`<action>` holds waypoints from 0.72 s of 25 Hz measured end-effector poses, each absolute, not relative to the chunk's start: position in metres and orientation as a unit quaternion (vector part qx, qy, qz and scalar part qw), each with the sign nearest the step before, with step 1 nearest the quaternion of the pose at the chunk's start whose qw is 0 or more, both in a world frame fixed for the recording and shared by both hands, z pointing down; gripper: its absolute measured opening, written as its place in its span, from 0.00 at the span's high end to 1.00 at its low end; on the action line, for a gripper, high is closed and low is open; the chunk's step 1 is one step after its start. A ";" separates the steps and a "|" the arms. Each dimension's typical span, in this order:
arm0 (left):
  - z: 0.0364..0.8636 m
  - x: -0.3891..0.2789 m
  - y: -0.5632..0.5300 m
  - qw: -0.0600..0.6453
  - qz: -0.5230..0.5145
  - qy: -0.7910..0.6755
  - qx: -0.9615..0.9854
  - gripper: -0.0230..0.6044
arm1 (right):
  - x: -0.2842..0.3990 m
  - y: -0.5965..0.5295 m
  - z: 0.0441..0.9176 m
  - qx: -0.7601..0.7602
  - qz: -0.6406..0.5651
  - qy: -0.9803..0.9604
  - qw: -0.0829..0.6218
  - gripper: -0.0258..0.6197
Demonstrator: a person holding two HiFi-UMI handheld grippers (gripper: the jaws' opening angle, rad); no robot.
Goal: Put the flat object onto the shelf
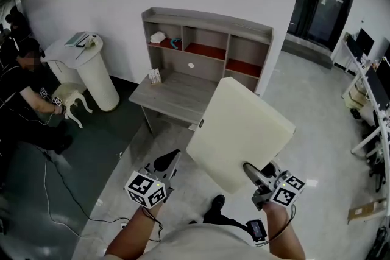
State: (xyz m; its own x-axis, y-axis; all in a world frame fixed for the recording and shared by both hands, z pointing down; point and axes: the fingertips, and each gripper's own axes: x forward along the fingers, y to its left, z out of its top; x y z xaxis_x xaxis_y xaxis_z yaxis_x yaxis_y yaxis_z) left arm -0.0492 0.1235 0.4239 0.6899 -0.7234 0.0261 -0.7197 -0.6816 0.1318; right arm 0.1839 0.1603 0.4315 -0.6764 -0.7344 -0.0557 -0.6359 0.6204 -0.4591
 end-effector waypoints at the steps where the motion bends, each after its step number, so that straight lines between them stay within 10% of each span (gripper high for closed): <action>1: 0.424 -0.047 0.118 0.066 -0.013 -0.394 0.917 0.94 | 0.186 0.153 0.431 -0.383 -0.206 0.892 0.120 0.52; 18: 0.425 0.058 -0.062 0.061 -0.010 -0.376 0.924 0.94 | 0.281 -0.021 0.431 -0.384 -0.198 0.894 0.119 0.52</action>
State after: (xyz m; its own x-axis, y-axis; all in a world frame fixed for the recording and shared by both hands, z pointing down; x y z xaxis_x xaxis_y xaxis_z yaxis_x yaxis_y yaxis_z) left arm 0.0585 -0.0623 0.4253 0.7167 -0.6968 0.0270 -0.6944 -0.7096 0.1199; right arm 0.2806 -0.0213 0.4311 -0.6768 -0.7337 -0.0608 -0.6398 0.6270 -0.4446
